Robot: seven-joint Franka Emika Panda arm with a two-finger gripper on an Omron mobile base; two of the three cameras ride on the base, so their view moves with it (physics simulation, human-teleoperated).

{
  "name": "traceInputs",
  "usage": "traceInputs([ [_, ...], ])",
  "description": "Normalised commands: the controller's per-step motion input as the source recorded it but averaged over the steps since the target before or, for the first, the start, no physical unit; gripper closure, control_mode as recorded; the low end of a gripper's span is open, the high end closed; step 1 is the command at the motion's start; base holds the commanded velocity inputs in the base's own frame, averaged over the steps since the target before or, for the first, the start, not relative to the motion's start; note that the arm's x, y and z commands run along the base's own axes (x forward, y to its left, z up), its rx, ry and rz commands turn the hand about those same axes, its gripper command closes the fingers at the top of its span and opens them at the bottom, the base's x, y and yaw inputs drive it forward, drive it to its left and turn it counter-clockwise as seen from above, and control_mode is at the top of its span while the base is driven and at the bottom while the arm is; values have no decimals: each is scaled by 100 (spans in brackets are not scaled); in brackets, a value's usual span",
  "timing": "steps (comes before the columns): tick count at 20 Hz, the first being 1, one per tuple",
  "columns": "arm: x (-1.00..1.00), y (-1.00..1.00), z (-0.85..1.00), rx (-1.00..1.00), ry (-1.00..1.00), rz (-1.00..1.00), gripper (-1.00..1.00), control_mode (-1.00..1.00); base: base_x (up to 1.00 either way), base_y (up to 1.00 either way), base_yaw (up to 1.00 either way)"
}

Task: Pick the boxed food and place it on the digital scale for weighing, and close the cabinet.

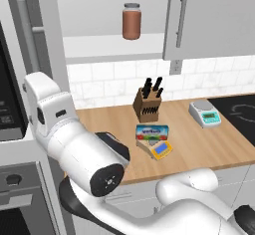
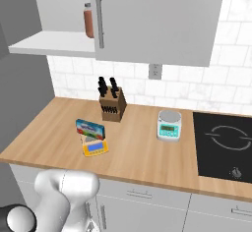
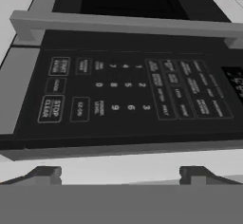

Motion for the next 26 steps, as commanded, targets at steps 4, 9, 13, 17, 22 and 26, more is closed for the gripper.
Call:
traceInputs([
  [4, 5, -14, 0, 1, 0, 1, -100, -100, 0, 0, 0],
  [9, 27, -12, 0, 0, 4, 0, -100, -100, 0, 0, 0],
  [13, 99, -54, 0, 0, 17, 0, -100, -100, 0, 0, 0],
  [17, 92, -91, 0, 1, 19, -2, -100, -100, 0, 0, 0],
  [22, 64, -100, 0, 5, 14, -7, -100, -100, 0, 0, 0],
  [26, 99, -100, 0, 6, 15, -9, -100, -100, 0, 0, 0],
])
